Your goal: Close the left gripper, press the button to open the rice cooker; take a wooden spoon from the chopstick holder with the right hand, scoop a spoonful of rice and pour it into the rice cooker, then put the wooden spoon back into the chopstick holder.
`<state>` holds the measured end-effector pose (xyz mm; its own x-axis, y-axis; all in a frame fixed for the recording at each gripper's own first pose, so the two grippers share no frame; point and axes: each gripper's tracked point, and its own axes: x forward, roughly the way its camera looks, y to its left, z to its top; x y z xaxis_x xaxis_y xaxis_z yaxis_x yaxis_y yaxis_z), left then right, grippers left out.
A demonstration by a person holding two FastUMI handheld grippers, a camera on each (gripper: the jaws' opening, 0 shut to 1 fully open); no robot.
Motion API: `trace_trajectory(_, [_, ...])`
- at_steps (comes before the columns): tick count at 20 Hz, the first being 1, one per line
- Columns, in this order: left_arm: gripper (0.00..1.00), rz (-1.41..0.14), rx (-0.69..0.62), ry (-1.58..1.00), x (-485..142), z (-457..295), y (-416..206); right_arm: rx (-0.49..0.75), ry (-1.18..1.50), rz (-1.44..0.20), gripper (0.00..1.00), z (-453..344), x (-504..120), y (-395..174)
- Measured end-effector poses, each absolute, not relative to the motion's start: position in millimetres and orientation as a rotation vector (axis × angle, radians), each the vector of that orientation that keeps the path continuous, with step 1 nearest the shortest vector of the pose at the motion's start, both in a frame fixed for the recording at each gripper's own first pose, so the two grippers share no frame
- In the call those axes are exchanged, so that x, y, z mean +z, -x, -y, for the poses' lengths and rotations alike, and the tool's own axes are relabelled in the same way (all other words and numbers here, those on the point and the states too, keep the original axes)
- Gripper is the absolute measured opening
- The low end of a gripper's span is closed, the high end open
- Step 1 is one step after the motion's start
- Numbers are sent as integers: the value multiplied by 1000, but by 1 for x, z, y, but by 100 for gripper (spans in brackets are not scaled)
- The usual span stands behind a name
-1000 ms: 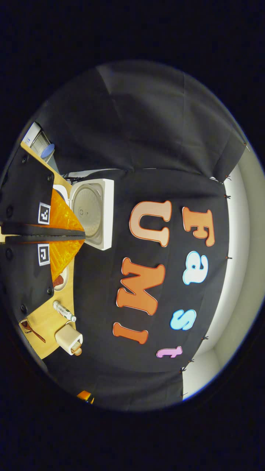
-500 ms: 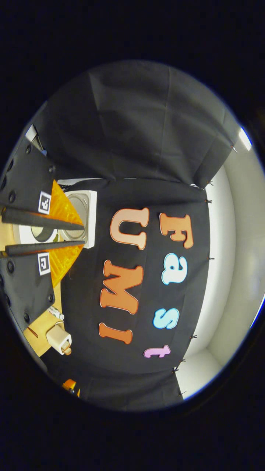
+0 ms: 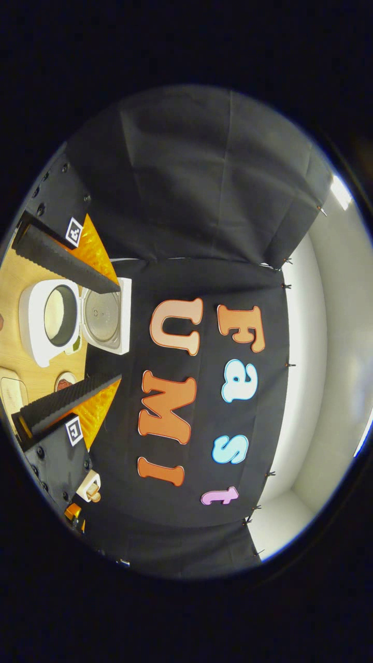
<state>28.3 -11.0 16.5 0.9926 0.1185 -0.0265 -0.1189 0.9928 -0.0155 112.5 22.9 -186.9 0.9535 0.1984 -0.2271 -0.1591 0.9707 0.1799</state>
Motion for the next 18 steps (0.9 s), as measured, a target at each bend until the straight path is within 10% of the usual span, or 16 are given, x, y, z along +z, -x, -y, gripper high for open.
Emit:
trace_trajectory(15, [100,-6,176,16,12,3,-20,259,-179,-605,95,-63,-335,-101])
trace_trajectory(18, [100,-15,191,16,7,-3,-20,272,-198,-639,76,-68,-343,-108])
